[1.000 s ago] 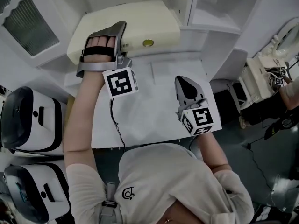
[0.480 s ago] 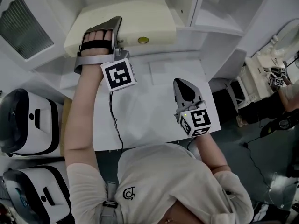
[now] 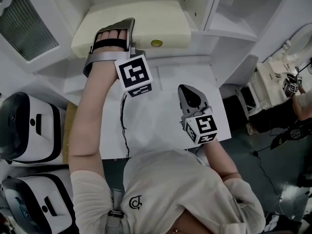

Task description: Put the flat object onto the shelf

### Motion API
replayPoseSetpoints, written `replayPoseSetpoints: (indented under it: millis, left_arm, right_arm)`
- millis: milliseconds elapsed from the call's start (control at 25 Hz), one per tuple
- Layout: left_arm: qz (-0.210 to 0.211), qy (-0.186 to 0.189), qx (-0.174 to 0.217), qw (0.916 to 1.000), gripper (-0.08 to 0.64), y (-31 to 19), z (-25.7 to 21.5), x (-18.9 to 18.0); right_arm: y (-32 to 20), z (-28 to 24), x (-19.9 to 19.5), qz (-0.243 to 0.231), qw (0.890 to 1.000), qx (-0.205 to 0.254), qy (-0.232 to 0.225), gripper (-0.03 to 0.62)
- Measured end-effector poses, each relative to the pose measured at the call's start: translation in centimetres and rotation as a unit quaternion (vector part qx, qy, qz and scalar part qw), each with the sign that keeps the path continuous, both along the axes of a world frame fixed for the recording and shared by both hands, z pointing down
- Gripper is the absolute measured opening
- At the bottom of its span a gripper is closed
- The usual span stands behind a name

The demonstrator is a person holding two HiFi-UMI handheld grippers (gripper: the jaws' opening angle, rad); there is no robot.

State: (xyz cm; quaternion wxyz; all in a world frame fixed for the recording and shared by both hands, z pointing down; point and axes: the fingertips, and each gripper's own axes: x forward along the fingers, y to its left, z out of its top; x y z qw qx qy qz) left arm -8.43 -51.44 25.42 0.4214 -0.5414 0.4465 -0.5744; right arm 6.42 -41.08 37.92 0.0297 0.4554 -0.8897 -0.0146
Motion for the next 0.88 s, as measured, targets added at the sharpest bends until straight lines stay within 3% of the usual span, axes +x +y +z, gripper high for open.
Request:
replayPoseSetpoints:
  millis: [80,440,880]
  left_arm:
    - [-0.004,0.004,-0.012,0.9999,0.512,-0.2,0.4,0.0]
    - [-0.041,-0.011,0.005,0.9991,0.531,-4.0,0.4,0.0]
    - [-0.054,-0.011,0.000,0.9985,0.535,-6.8,0.5,-0.6]
  right_arm:
    - [-0.2,0.1,-0.1,0.000,1.000,-0.002,0.001,0.008]
    - [-1.1,0.6,0.4,0.010,1.000,-0.008,0.004,0.008]
    - [-2.5,1.4,0.6,0.017,1.000,-0.018,0.000,0.008]
